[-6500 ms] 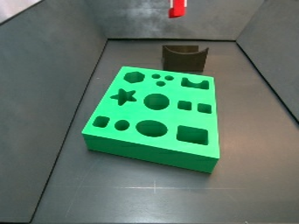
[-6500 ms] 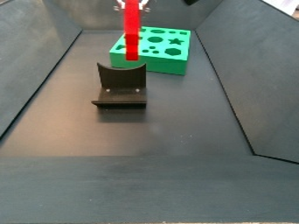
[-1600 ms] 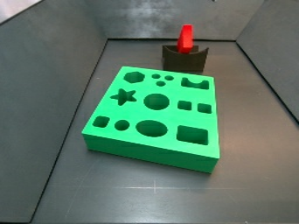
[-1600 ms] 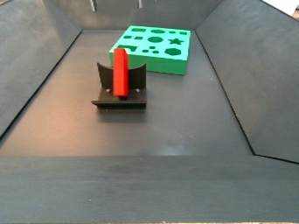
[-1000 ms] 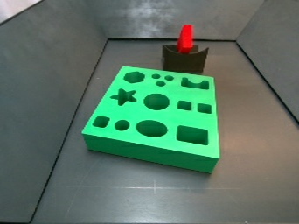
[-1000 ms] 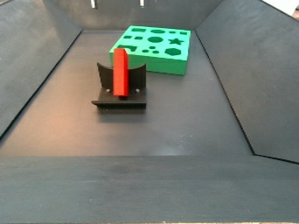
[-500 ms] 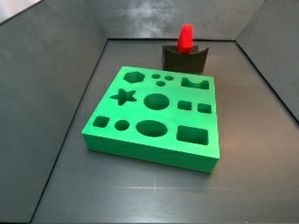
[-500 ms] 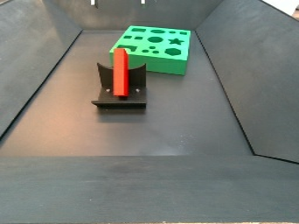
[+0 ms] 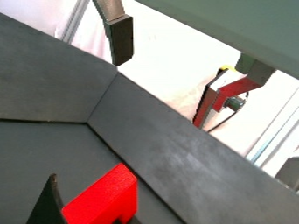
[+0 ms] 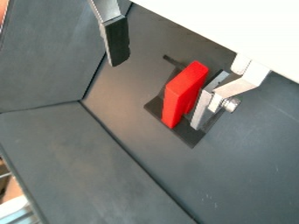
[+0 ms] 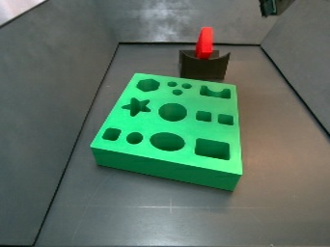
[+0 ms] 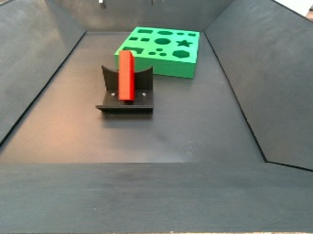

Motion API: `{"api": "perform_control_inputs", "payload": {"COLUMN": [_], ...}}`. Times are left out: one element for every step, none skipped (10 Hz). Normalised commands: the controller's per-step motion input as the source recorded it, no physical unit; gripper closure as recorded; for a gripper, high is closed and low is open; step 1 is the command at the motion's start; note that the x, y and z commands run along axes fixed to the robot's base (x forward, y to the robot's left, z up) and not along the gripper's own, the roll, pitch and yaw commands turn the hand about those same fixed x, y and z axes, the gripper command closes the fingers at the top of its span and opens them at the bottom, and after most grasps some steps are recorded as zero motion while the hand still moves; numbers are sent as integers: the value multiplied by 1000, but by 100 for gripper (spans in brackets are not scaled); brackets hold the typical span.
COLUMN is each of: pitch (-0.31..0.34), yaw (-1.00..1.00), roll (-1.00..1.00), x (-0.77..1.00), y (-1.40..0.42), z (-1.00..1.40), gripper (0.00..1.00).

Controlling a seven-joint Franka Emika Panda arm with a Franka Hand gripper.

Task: Pick up the double-square object. Move up. Place the double-square object on the fixture. Regrasp the double-square object. Move to above the board. Insert the double-square object.
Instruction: Regrasp the double-square object.

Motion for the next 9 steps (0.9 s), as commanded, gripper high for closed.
{"api": "perform_control_inputs", "payload": {"pitch": [95,60,24,16,8,7,10,14,25], "yaw": [247,238,217,203,170,136,118,110,92], "roll": [246,196,177,176,175,171,169,165,156], "x": [264,261,245,236,224,225,223,220,211], "y": [-41,-42,-48,-50,-53,-49,-47,-48,-48], "z": [-20,-17,-24,-25,-28,-31,-32,-34,-37], "gripper": [0,0,0,0,0,0,0,0,0]}}
